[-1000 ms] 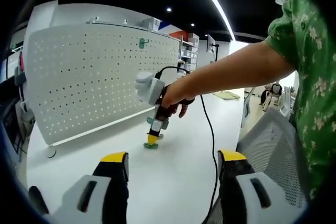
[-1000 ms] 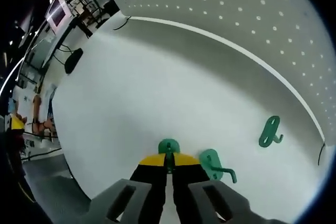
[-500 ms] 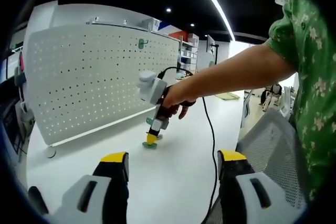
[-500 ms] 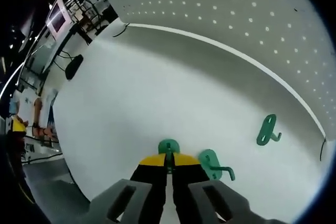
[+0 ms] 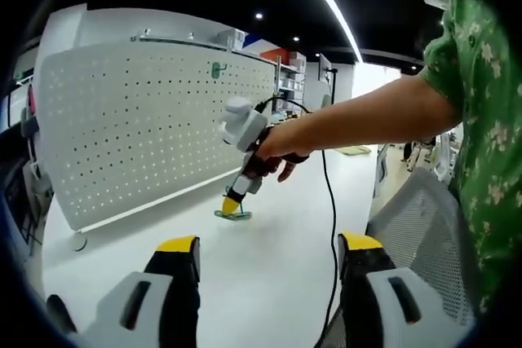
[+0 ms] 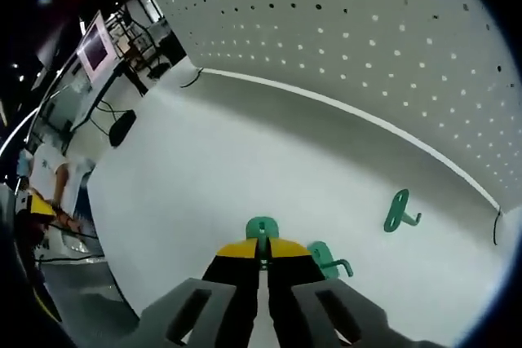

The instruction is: Insert the hook assembly into the mounting plate slot until the hook locks in place.

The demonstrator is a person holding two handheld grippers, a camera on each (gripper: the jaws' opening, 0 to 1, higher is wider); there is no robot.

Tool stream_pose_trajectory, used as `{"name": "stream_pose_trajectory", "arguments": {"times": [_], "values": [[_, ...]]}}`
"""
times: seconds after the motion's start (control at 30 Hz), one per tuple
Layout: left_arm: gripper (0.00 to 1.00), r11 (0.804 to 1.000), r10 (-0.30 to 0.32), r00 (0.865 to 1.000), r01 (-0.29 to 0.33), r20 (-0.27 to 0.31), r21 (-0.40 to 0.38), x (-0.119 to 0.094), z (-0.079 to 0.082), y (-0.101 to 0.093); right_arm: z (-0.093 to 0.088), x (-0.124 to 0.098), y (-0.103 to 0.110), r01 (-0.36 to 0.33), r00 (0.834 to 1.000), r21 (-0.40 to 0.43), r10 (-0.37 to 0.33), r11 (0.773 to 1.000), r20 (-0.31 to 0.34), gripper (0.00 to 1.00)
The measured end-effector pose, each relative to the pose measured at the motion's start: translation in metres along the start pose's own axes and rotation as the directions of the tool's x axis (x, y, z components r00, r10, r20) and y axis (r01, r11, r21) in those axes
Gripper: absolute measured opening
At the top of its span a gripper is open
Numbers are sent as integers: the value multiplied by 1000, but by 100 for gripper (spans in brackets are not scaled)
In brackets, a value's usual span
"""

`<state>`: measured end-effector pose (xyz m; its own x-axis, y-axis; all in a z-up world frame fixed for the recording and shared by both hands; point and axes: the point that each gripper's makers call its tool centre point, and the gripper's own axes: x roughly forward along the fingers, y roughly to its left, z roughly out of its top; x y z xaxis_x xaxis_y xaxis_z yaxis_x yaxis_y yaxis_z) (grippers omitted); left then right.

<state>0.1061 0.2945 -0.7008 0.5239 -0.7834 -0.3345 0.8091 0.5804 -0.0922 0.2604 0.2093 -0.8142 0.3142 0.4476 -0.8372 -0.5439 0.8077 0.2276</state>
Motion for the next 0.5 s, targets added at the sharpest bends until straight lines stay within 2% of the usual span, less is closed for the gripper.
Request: {"name": "stream_pose_trajectory", "arguments": {"times": [0.5], "values": [[71,1000,-9,1000,9,0,28,0,7,-4,22,-27,7,10,988,29,-14,1000,153,1]]}}
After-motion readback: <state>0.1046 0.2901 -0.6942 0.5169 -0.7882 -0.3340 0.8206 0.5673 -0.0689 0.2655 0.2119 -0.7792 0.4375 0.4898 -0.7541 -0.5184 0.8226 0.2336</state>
